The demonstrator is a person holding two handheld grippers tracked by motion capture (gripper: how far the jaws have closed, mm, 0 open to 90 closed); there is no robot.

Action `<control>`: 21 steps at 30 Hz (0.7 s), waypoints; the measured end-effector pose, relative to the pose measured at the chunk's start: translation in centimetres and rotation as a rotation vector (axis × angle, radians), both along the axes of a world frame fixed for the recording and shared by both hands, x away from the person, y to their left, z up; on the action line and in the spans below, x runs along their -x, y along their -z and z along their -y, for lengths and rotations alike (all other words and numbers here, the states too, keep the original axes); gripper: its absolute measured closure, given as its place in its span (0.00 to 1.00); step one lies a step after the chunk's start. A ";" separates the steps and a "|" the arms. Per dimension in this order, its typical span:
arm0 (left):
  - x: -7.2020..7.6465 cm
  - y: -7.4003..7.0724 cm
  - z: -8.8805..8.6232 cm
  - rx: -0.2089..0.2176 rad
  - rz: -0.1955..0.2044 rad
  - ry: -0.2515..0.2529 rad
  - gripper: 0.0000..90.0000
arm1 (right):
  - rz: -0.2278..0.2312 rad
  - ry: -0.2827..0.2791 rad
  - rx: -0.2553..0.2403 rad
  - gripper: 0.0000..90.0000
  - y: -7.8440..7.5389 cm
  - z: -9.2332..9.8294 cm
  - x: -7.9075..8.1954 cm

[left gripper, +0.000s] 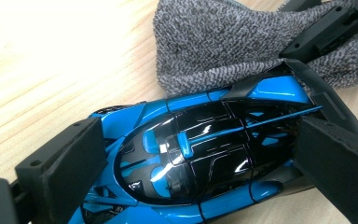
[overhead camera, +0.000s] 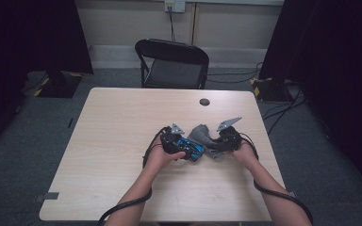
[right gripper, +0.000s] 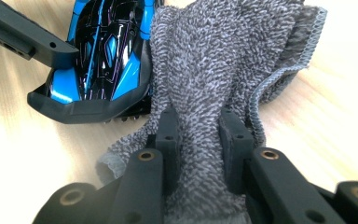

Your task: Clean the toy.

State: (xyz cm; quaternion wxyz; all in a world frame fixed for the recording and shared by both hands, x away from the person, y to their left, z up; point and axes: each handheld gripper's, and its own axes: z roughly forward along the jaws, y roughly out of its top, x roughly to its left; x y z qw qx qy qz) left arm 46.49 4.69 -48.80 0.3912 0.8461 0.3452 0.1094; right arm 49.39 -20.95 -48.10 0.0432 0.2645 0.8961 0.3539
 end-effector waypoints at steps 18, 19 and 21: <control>0.0 0.0 0.0 -0.004 -0.002 0.001 0.02 | -0.004 0.010 -0.002 0.81 0.0 1.7 1.1; 0.0 0.0 0.0 -0.002 -0.003 -0.002 0.02 | -0.003 0.009 -0.003 0.81 0.0 1.8 1.2; 0.0 0.0 0.0 -0.002 -0.002 -0.002 0.02 | -0.005 0.010 -0.007 0.81 0.0 2.0 1.4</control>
